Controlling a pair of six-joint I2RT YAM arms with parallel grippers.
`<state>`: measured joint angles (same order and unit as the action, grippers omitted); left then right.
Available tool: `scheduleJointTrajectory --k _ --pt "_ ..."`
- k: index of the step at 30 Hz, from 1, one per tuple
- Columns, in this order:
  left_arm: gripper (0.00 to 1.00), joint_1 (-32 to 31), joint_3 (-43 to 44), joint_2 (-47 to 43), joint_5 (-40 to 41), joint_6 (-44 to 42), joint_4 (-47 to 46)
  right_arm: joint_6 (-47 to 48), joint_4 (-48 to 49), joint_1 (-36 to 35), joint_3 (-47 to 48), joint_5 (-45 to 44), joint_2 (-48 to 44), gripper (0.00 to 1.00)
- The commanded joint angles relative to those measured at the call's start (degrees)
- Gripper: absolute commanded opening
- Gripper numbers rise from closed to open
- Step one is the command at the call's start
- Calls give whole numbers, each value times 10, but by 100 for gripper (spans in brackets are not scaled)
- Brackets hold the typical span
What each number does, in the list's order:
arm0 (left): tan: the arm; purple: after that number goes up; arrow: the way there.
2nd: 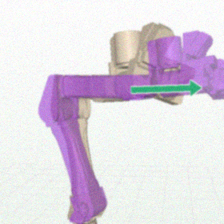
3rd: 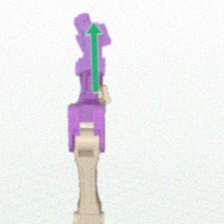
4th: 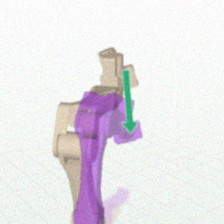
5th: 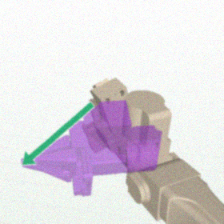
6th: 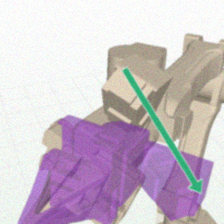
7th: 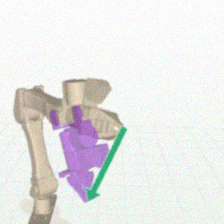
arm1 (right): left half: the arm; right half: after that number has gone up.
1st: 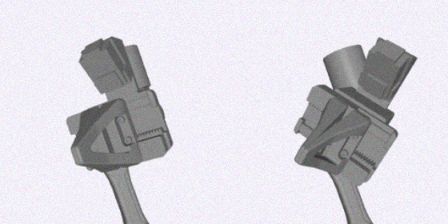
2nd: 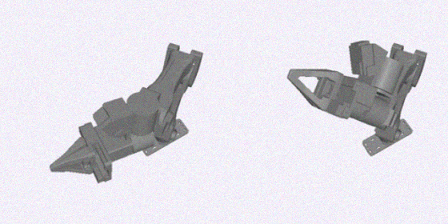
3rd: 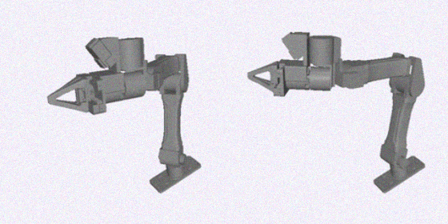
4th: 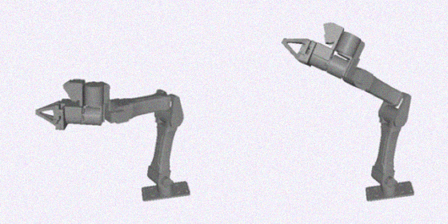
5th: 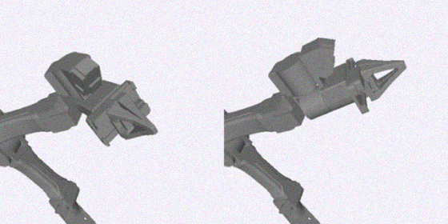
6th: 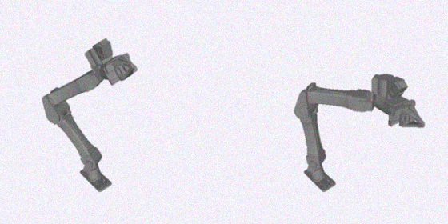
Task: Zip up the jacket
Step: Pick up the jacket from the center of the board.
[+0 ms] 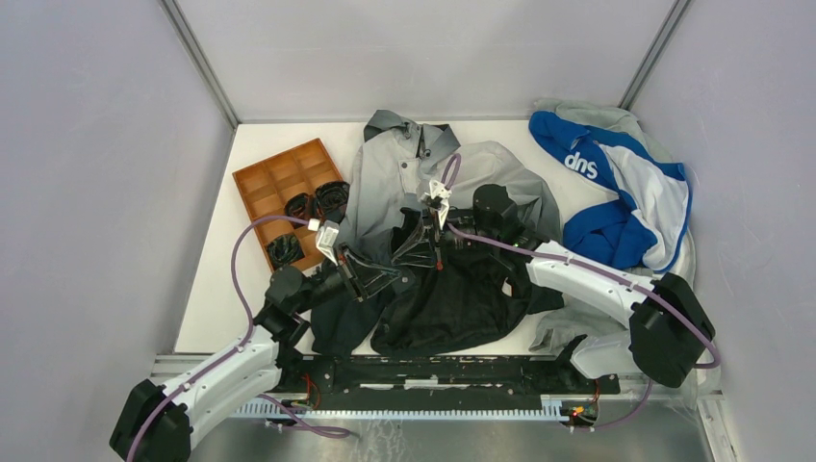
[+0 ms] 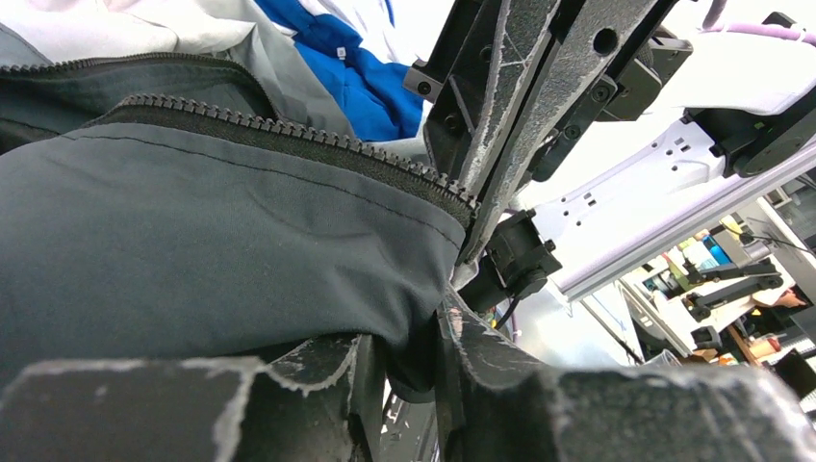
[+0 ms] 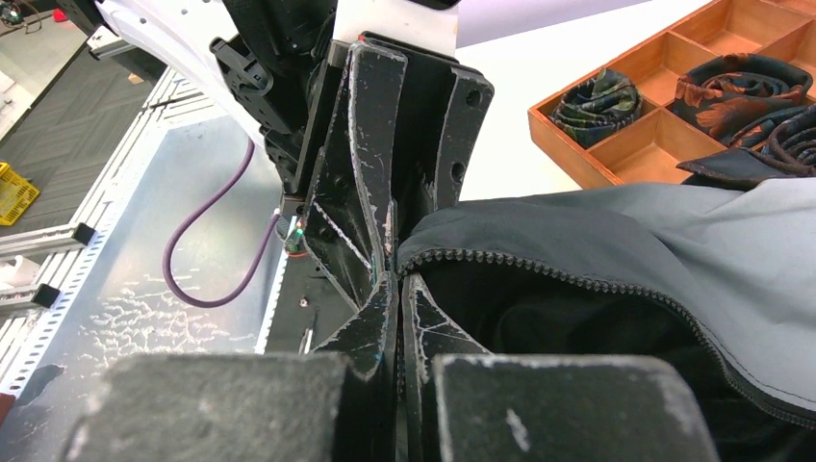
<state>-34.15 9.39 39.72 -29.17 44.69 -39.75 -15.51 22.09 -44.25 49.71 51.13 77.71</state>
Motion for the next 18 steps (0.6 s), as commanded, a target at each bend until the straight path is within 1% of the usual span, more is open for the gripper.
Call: scheduleJointTrajectory --k 1,9,11,12,14,15,18 --pt "31 -1 19 4 -15 14 3 8 20 -5 32 -6 0 0" --pt "32 -1 21 13 -22 15 2 14 17 -6 34 -8 -1 0" --pt "31 0 22 17 -26 15 2 16 15 -5 35 -9 -1 0" --pt "28 -1 22 19 -28 16 0 16 15 -6 35 -9 -1 0" --pt "10 -1 20 21 -31 16 -7 17 14 -6 35 -9 -1 0" --pt "4 -1 20 21 -31 15 -9 18 13 -6 34 -8 -2 0" --pt "2 0 17 19 -28 12 -16 23 7 -6 34 -1 -4 1"
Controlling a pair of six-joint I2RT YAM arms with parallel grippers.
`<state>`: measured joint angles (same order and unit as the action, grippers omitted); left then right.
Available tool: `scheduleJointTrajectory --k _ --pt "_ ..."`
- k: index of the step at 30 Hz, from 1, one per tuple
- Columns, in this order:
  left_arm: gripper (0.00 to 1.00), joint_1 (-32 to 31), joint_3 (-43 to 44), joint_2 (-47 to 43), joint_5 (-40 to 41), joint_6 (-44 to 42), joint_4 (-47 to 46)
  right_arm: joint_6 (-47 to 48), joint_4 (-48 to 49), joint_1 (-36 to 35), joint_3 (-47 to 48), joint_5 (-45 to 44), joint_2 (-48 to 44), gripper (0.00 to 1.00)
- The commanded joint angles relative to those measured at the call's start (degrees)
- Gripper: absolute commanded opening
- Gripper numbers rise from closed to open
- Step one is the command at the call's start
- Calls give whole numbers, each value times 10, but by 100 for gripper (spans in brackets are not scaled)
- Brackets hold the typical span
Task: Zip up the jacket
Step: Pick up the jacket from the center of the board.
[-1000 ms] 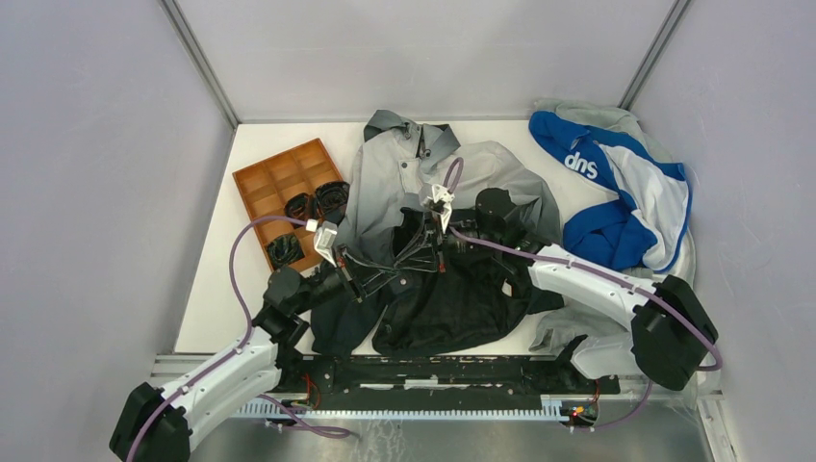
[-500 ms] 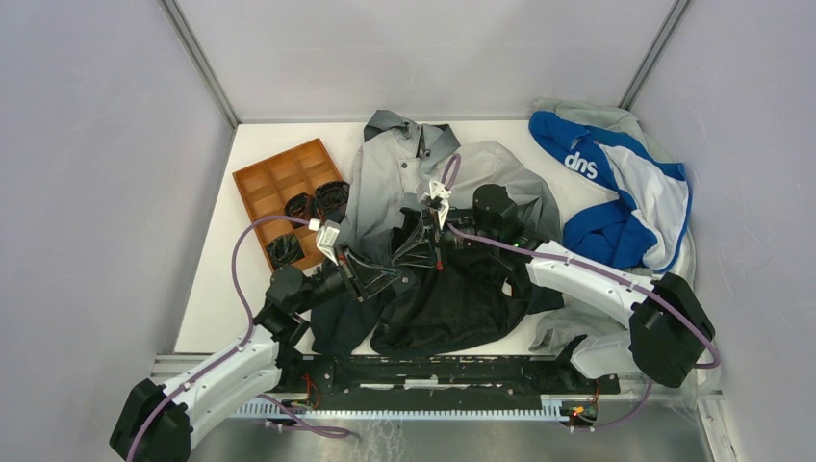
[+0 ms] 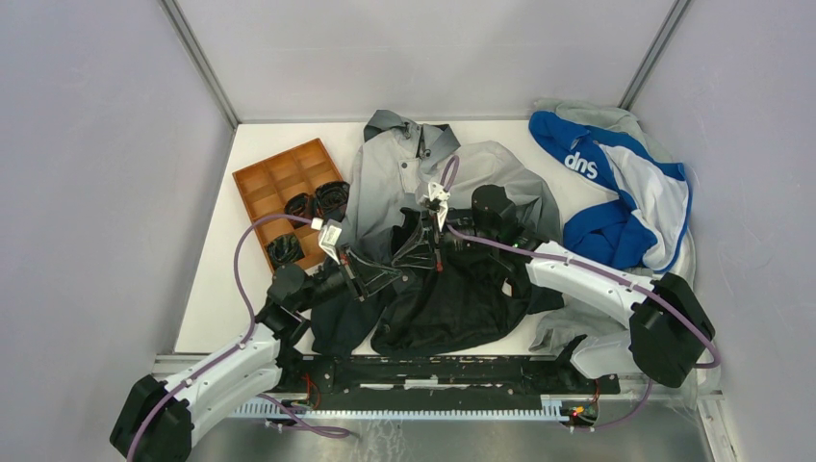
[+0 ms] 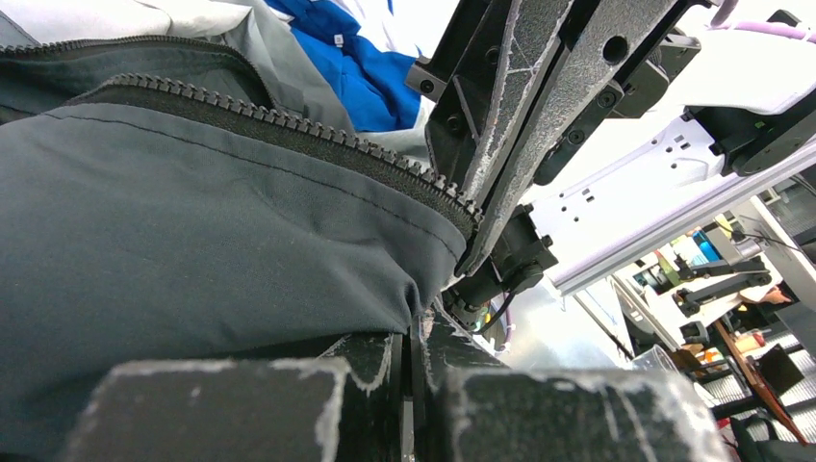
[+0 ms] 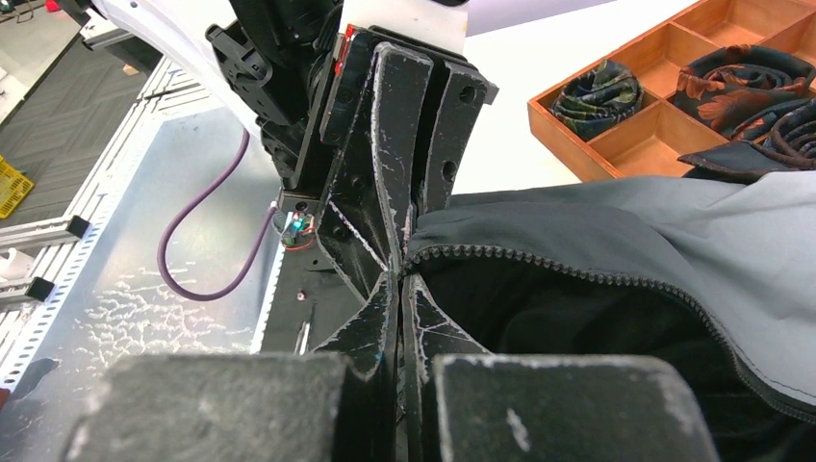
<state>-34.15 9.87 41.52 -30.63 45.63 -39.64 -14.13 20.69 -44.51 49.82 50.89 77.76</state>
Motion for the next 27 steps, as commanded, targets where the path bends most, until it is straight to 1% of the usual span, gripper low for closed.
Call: scheduleJointTrajectory --k 1,3,4,6,8,10,13,15,17,20,26,27 --pt "2 -1 11 -1 -12 -1 -18 14 17 -2 33 5 -6 3" --pt "2 -1 11 -5 -9 -9 -18 23 5 -1 34 11 -10 17" --pt "2 -1 10 -6 -9 -13 -18 28 1 2 34 16 -13 25" --pt "2 -1 10 -10 -9 -19 -18 38 -9 11 33 31 -19 36" --pt "2 -1 8 -15 -9 -24 -18 50 -21 31 31 54 -27 41" --pt "2 -1 4 -18 -5 -23 -24 78 -50 51 32 77 -37 45" --pt "2 -1 -5 -20 0 -17 -38 172 -133 73 40 96 -56 51" --pt "2 -1 -6 -21 1 -14 -41 230 -183 89 45 98 -68 53" --pt "2 -1 -6 -21 1 -13 -42 264 -214 108 45 99 -78 54" --pt "2 -1 -6 -24 3 -12 -42 269 -225 150 33 102 -92 55" --pt "2 0 -9 -35 14 -4 -35 263 -220 235 -6 116 -126 66" --pt "2 0 -11 -39 16 -2 -33 260 -220 248 -14 116 -133 66"
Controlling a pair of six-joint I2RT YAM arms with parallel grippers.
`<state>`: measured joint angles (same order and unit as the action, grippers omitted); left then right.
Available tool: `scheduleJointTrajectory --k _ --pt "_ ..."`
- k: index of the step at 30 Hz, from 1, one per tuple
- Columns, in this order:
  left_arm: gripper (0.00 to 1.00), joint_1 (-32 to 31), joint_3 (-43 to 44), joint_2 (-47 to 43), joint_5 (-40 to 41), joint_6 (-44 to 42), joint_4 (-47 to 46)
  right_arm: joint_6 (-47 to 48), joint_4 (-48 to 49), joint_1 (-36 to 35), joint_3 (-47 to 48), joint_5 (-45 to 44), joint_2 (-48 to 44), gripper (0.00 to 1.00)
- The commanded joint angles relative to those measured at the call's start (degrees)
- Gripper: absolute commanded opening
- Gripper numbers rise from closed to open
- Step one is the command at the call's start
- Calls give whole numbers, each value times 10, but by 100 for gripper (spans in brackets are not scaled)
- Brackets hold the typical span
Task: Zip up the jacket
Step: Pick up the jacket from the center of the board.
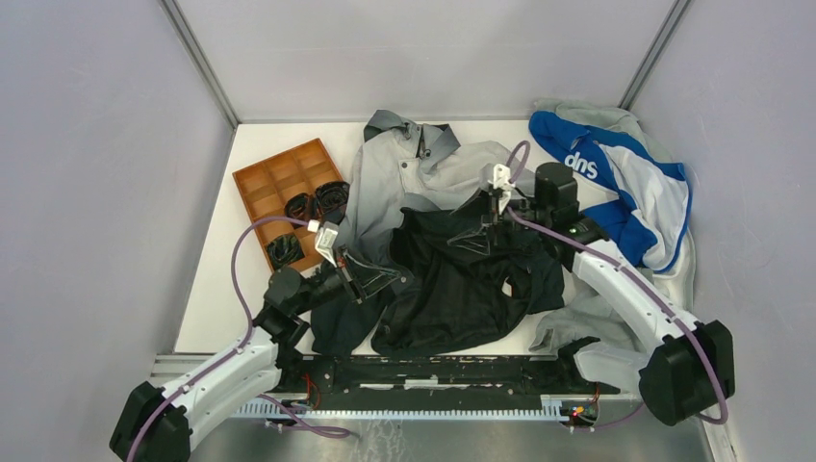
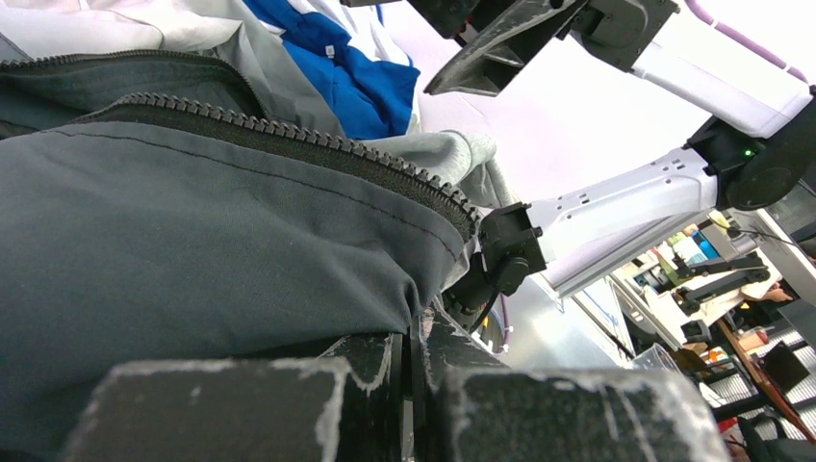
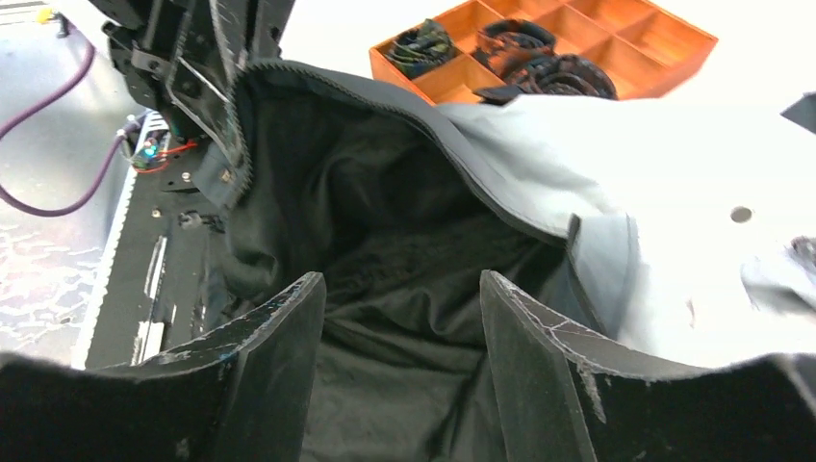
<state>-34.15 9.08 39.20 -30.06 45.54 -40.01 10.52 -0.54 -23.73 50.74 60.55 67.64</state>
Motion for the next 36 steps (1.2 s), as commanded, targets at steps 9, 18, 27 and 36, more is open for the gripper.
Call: scheduleJointTrajectory --k 9,18,27,36 --pt "2 -1 -20 -57 37 12 -6 -18 -3 130 -69 21 -64 67" --pt "2 -1 -16 -65 44 9 13 -15 -38 188 -73 -4 -75 66" --pt "2 -1 -9 -61 46 15 34 61 -148 217 -40 -45 -59 67" --pt "2 0 -3 -60 54 13 42 187 -386 266 82 -61 55 63"
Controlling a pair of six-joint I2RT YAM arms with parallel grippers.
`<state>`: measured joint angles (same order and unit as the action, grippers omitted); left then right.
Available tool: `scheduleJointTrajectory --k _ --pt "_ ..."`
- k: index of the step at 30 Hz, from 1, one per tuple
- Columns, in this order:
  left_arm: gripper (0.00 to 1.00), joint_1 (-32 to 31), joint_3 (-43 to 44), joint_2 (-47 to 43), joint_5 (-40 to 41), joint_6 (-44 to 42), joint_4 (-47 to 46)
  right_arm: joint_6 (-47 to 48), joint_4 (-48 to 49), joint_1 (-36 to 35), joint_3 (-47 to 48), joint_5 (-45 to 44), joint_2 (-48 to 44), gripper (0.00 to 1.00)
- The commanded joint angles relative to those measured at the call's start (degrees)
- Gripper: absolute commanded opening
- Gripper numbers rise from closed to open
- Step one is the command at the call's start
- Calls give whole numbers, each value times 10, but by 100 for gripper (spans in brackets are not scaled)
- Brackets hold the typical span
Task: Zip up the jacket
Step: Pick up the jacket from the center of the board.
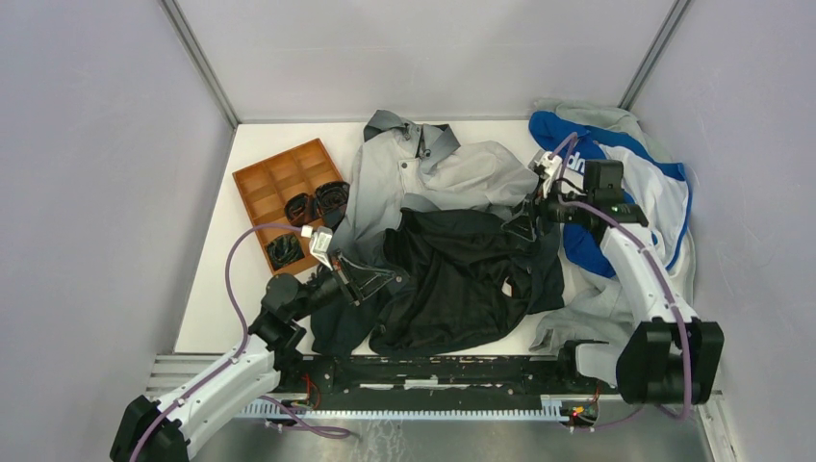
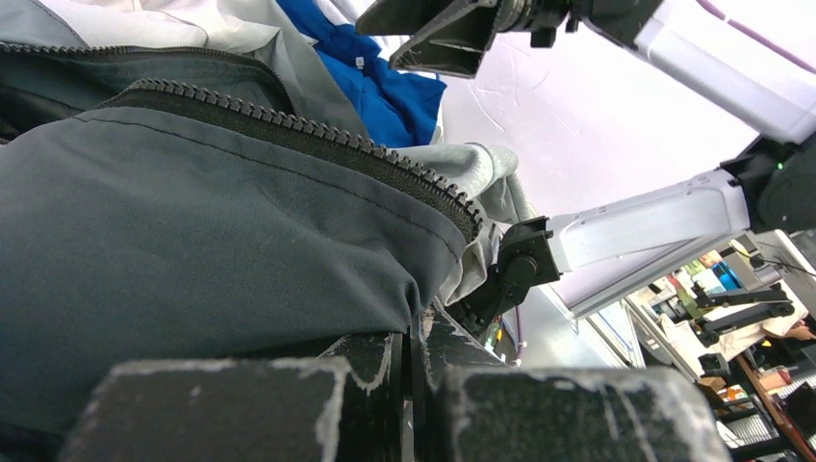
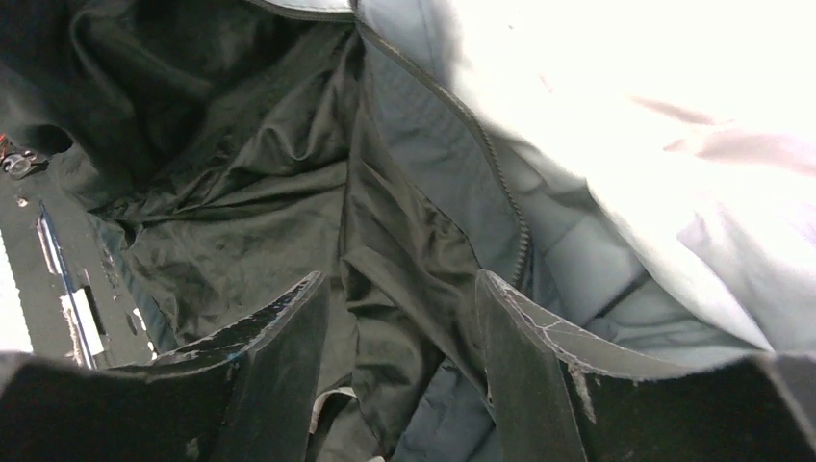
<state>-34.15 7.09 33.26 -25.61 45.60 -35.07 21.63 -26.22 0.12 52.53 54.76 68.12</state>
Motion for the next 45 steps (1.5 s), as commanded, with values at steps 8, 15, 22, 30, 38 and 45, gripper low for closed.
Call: scheduleJointTrajectory --k 8,15,22,30,38,45 --pt "2 -1 19 0 8 12 -3 96 -172 79 72 9 96 59" --pt "2 0 19 -1 11 12 3 151 -188 85 84 -69 117 58" --pt "2 -1 19 -2 13 10 9 231 -227 85 154 -127 180 59" --pt "2 -1 22 -8 15 11 21 267 -277 84 230 -125 288 59" --pt "2 0 18 -14 22 14 25 266 -279 79 225 -117 327 59" --pt "2 -1 23 -6 21 12 25 256 -270 65 225 -115 356 60"
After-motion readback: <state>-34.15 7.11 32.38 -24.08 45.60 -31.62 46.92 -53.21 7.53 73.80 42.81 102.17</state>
